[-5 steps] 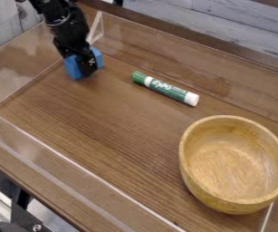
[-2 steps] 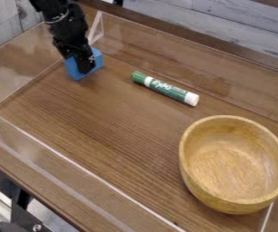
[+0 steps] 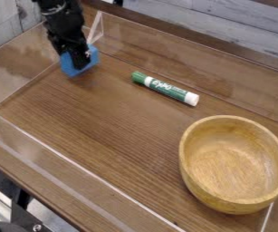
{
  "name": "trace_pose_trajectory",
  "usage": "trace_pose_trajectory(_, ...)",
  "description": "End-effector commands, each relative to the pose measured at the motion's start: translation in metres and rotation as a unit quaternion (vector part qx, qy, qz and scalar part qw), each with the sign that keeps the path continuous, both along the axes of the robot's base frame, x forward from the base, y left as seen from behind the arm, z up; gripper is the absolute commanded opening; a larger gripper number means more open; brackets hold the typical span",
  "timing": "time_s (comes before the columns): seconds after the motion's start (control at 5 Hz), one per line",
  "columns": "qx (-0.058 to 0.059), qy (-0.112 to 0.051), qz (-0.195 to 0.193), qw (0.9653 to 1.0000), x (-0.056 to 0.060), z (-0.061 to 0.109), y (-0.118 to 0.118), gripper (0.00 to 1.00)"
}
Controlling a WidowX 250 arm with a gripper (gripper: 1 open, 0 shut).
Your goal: Put the blue block in the brown bowl
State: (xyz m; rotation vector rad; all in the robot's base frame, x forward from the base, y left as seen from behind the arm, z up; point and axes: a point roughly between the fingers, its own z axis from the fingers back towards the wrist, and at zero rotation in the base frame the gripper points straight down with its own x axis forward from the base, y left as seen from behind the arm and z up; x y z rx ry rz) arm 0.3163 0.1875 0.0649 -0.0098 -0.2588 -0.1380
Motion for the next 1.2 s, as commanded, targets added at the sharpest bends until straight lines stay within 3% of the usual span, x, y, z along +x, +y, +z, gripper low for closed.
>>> trace_pose_trajectory(0.0, 0.039, -0.037, 0.005, 0.9986, 0.009, 0.052, -0.003, 0.0)
trace_pose_trajectory(0.2, 0.044, -0.038, 0.015, 0.9982, 0.006, 0.074, -0.018, 0.0)
trace_pose_trajectory(0.4, 0.043, -0.035, 0.021, 0.9982, 0.005, 0.085, -0.031, 0.0)
trace_pose_trajectory(1.0, 0.03, -0.038, 0.035, 0.9982, -0.007, 0.102, -0.084, 0.0)
